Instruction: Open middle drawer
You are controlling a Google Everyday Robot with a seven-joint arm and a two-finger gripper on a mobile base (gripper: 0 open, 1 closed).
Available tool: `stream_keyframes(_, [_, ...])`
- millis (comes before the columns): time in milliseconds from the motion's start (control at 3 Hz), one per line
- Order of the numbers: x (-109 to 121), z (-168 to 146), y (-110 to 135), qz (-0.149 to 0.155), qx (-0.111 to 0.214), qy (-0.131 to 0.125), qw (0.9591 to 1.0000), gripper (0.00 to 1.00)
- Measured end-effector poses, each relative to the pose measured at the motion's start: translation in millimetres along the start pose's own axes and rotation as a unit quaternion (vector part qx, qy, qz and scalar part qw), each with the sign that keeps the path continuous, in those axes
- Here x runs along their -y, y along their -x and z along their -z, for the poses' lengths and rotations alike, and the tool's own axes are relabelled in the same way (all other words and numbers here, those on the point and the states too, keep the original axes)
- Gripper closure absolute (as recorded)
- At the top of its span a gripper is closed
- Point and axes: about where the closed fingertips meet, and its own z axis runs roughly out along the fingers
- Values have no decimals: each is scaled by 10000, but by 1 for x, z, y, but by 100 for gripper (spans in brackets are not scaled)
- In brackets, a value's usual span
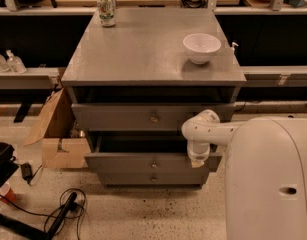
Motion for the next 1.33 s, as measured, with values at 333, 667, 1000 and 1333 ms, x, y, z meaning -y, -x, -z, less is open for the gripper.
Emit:
stream_keyframes(333, [0,3,0,0,0,0,10000,99])
stream_keyframes(667, [0,4,0,-2,0,2,10000,100])
stream_keyframes(1000, [-17,5,-5,-154,-32,236,9996,100])
stream_keyframes(1333, [-17,5,-5,-154,-32,236,9996,100])
